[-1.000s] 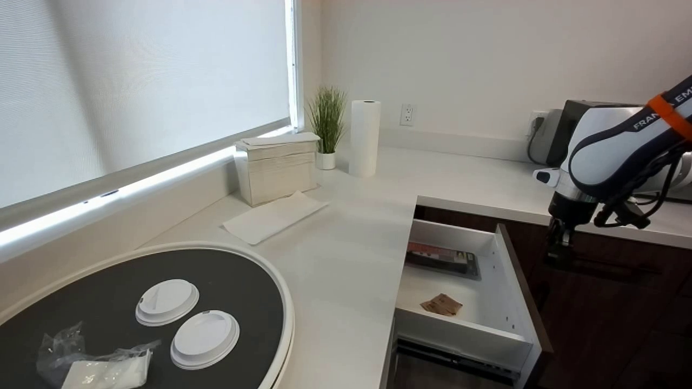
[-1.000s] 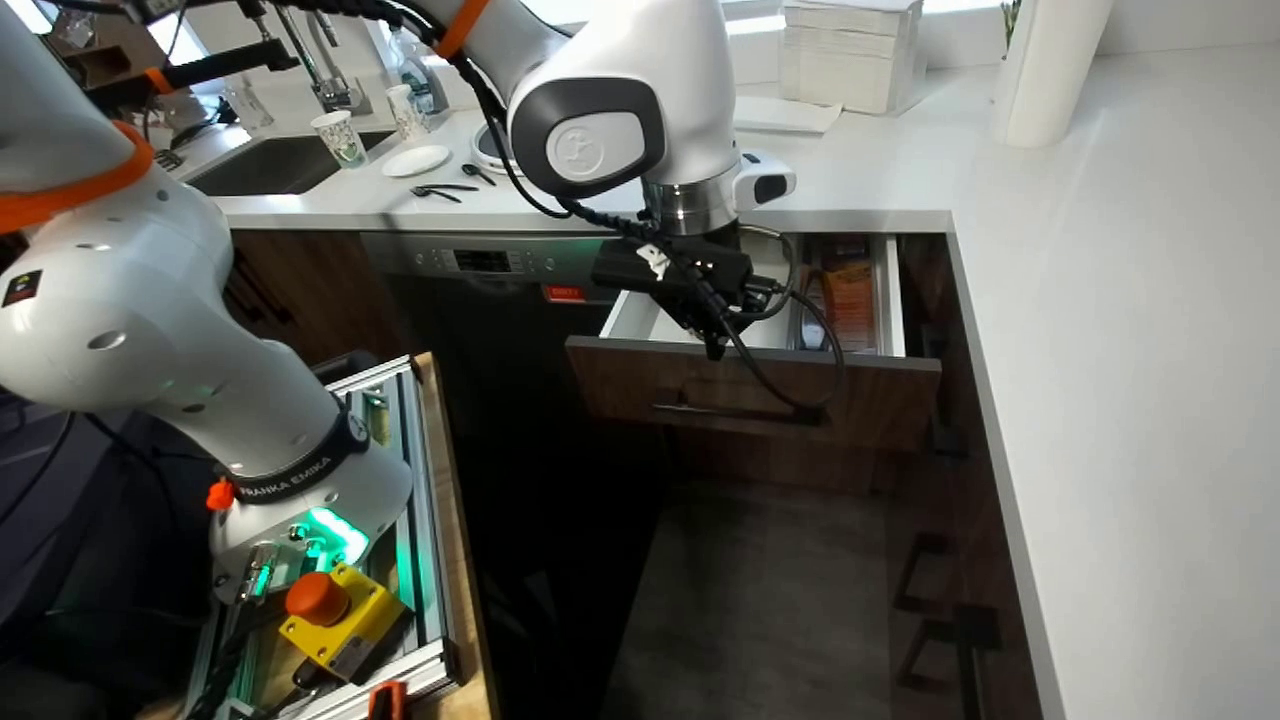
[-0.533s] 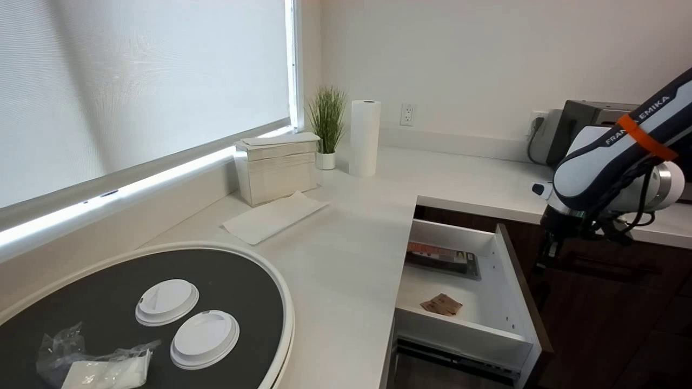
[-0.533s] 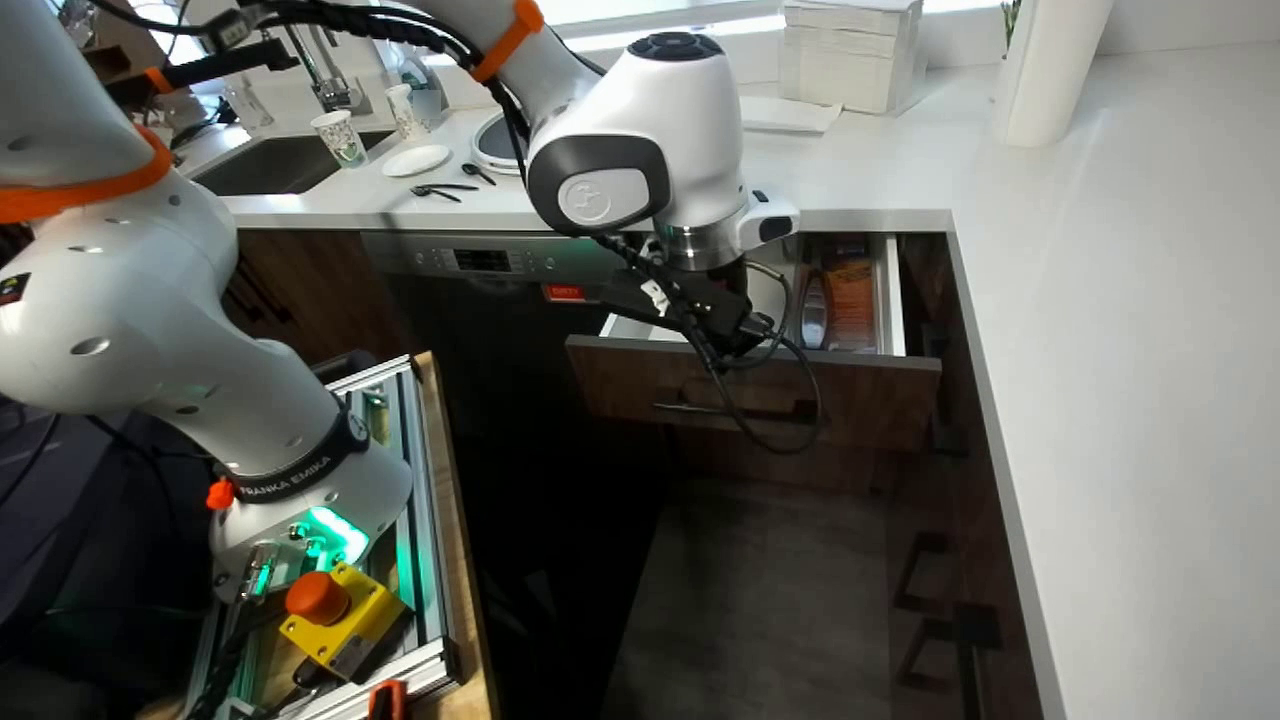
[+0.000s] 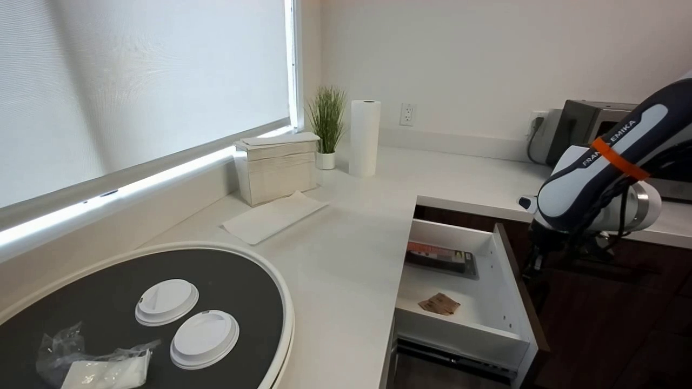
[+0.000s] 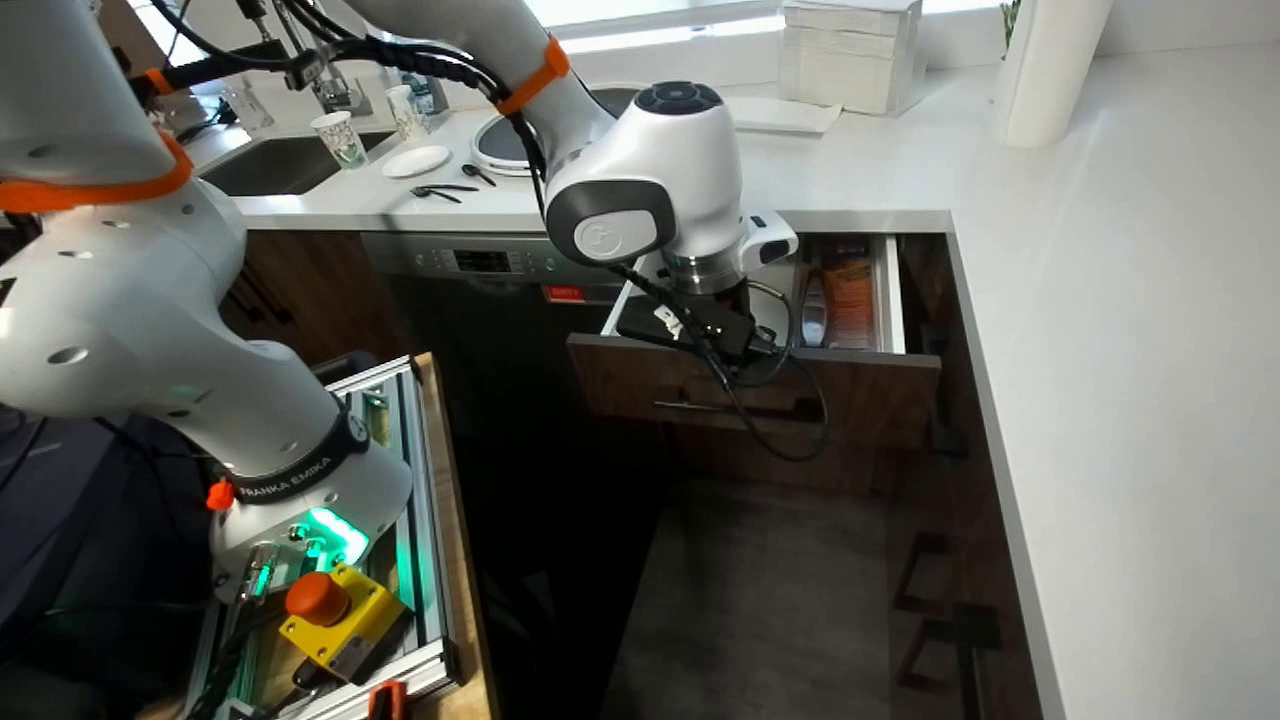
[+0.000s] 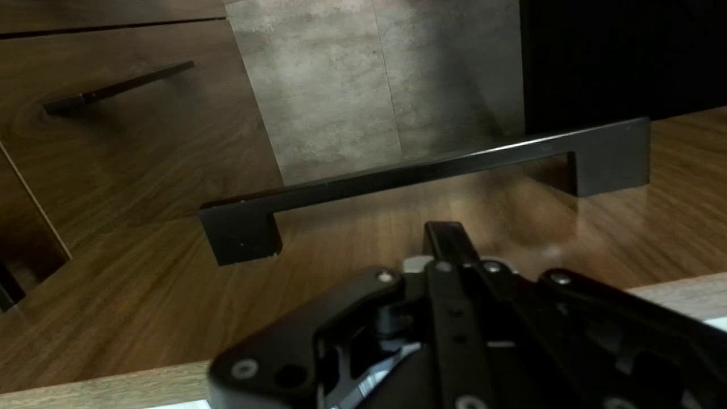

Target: Close the open drawer fully

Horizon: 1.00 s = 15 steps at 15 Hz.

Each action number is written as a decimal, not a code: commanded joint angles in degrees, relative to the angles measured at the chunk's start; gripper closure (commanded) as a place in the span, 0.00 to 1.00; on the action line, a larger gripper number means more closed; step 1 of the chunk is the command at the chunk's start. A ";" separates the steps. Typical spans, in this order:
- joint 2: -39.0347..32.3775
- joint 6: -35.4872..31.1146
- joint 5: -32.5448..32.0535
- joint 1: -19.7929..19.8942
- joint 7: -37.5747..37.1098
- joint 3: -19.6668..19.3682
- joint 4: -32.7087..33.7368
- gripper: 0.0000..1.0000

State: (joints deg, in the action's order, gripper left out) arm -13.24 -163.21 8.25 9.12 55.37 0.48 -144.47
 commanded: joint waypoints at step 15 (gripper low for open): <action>-18.39 -13.06 30.35 31.38 42.04 42.42 13.23 1.00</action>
State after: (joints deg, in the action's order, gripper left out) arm -24.87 -173.30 36.50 36.37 91.55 37.11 -136.20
